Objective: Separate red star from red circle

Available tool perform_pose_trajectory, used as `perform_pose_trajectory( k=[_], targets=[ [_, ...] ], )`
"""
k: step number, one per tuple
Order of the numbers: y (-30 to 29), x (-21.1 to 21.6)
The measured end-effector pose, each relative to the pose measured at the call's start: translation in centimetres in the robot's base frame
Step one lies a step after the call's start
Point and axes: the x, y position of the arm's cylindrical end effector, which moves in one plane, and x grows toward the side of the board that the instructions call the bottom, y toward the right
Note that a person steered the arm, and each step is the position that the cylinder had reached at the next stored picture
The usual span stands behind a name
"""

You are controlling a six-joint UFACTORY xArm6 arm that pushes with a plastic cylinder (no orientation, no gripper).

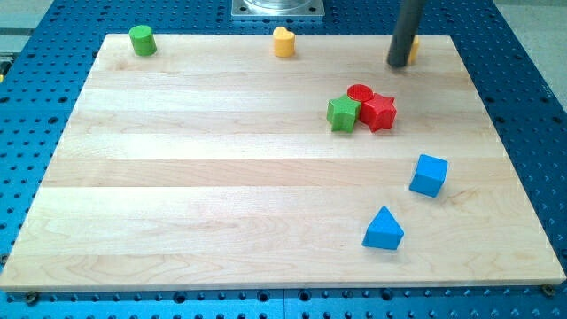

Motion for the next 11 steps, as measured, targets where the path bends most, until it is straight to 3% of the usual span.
perform_pose_trajectory(
  k=[3, 7, 9, 10, 11],
  targets=[
    [-0.1, 0.4],
    [-5.5, 16.4],
    [-15.9, 20.6],
    [-13.8, 21.9],
    [-21.4, 22.1]
  ],
)
